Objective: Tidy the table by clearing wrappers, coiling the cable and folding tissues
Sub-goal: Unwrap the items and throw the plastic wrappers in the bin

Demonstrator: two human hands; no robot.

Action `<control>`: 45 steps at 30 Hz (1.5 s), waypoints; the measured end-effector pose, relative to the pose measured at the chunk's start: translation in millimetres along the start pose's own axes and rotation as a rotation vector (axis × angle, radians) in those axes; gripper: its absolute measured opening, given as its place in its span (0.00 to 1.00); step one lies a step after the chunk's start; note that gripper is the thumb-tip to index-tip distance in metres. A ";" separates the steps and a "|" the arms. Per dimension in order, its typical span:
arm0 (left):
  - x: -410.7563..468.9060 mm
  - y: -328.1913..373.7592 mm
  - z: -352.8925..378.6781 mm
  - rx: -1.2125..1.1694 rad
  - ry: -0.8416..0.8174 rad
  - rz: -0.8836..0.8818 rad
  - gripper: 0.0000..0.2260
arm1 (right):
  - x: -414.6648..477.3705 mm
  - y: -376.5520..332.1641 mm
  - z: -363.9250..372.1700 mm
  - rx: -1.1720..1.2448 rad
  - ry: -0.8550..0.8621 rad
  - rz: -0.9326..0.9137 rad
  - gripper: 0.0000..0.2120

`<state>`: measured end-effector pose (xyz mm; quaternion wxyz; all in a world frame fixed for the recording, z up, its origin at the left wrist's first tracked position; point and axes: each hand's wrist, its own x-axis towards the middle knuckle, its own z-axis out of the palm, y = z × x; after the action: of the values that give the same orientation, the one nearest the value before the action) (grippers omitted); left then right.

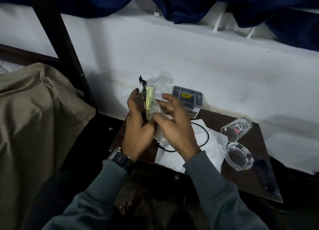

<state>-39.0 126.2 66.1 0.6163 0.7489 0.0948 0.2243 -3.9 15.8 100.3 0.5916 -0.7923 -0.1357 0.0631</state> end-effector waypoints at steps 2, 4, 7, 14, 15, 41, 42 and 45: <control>-6.0 7.2 7.8 -0.089 -0.038 -0.042 0.36 | -0.3 -0.5 -8.5 0.076 -0.019 0.071 0.33; -13.1 13.5 17.3 -0.133 -0.101 -0.050 0.39 | -0.2 -1.1 -19.4 0.052 -0.001 0.086 0.37; -25.4 18.2 31.8 -0.149 -0.211 0.003 0.46 | 1.0 2.4 -35.0 0.034 0.069 0.063 0.23; -36.3 24.1 73.2 -0.120 -0.412 0.109 0.53 | -5.1 25.9 -79.9 0.227 0.310 0.044 0.10; -37.4 24.5 79.9 -0.137 -0.432 0.100 0.53 | -6.4 29.2 -86.7 0.218 0.349 0.060 0.09; -88.5 32.0 338.2 0.525 -0.809 0.538 0.24 | -113.9 156.6 -408.9 -0.145 1.091 0.123 0.05; -85.7 30.5 349.9 0.573 -0.853 0.551 0.22 | -117.6 168.4 -417.5 -0.150 1.095 0.156 0.06; -78.6 19.1 381.8 0.754 -0.952 0.598 0.20 | -126.4 206.5 -433.5 -0.200 1.054 0.231 0.07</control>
<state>62.0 -247.1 14.0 0.1990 0.9238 -0.3266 -0.0178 17.2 -474.1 22.3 0.4903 -0.7787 0.2616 -0.2912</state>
